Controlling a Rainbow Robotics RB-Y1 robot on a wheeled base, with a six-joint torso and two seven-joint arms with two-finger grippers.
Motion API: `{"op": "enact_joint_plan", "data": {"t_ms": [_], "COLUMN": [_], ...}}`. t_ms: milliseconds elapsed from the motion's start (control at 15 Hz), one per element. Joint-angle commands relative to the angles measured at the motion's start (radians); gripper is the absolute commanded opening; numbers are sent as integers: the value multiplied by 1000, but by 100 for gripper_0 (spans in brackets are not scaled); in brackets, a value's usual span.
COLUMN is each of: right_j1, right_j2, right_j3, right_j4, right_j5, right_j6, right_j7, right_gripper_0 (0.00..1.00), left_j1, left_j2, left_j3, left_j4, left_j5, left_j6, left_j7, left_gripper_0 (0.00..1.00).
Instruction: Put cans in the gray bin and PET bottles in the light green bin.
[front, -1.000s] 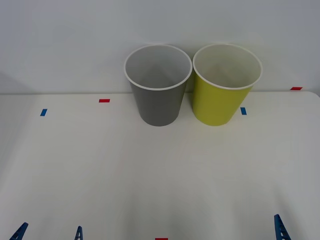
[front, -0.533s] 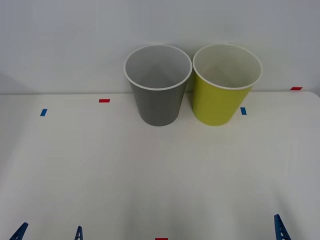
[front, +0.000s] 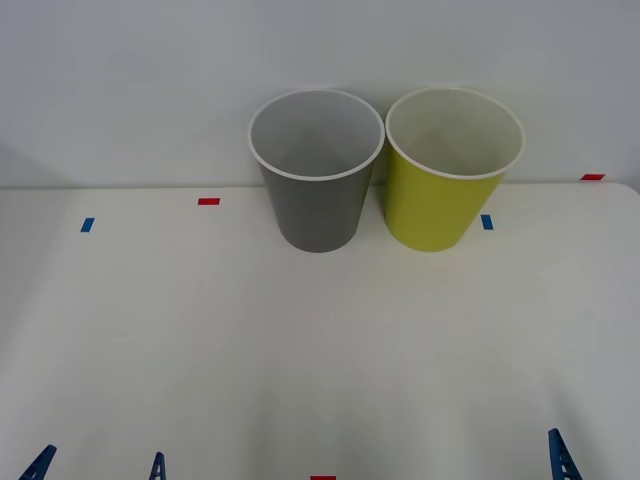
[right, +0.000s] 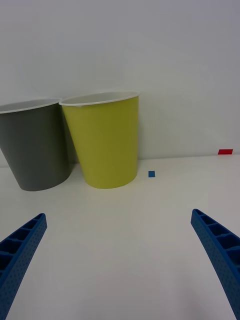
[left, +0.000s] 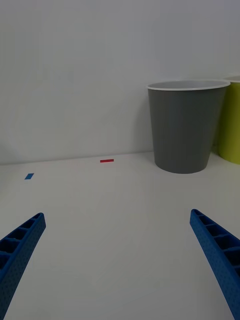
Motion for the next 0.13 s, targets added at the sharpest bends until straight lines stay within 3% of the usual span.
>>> {"op": "enact_joint_plan", "data": {"t_ms": [67, 133], "right_j1": [0, 0], "right_j2": [0, 0], "right_j3": [0, 0], "right_j4": [0, 0], "right_j5": [0, 0], "right_j6": [0, 0], "right_j7": [0, 0], "right_gripper_0": [100, 100], "left_j1": [0, 0], "left_j2": [0, 0], "left_j3": [0, 0], "left_j4": [0, 0], "left_j5": [0, 0], "left_j6": [0, 0], "left_j7": [0, 0], "left_gripper_0": [100, 100]}}
